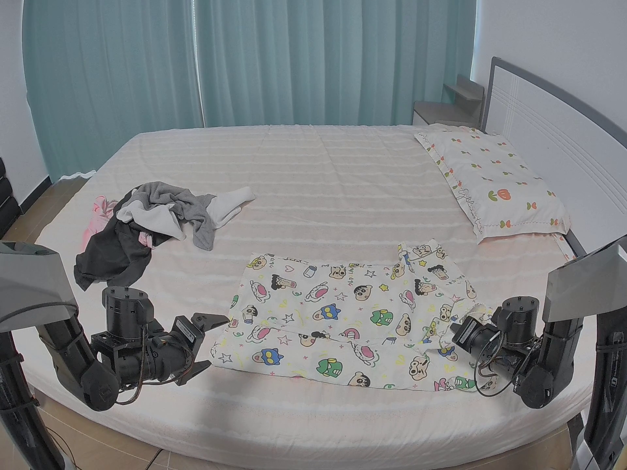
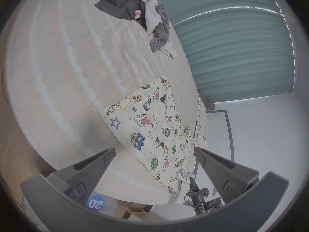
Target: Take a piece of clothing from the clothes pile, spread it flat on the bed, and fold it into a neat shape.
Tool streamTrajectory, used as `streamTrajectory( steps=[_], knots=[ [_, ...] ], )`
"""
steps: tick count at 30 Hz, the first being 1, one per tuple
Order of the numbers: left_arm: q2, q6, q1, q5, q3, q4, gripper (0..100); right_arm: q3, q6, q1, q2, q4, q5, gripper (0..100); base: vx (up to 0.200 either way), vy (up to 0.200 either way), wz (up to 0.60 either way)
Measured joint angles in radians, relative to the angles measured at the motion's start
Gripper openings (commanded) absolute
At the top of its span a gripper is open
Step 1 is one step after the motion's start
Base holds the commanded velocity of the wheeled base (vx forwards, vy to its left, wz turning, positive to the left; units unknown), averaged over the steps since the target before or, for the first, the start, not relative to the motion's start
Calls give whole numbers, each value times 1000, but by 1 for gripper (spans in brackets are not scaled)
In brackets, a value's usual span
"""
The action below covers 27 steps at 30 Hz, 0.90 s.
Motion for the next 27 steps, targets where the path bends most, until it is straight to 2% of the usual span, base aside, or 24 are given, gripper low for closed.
streamTrajectory(
  steps=[7,13,21,26,27],
  knots=[
    [0,-1,0,0,3,0,100,35,-25,79,-33,21,-124,0,0,0,0],
    [0,-1,0,0,3,0,100,60,-73,139,-49,21,-261,0,0,0,0],
    [0,-1,0,0,3,0,100,102,-104,222,-80,28,-354,0,0,0,0],
    [0,-1,0,0,3,0,100,118,-113,249,-77,26,-380,0,0,0,0],
    [0,-1,0,0,3,0,100,123,-113,253,-75,25,-383,100,0,0,0]
  ],
)
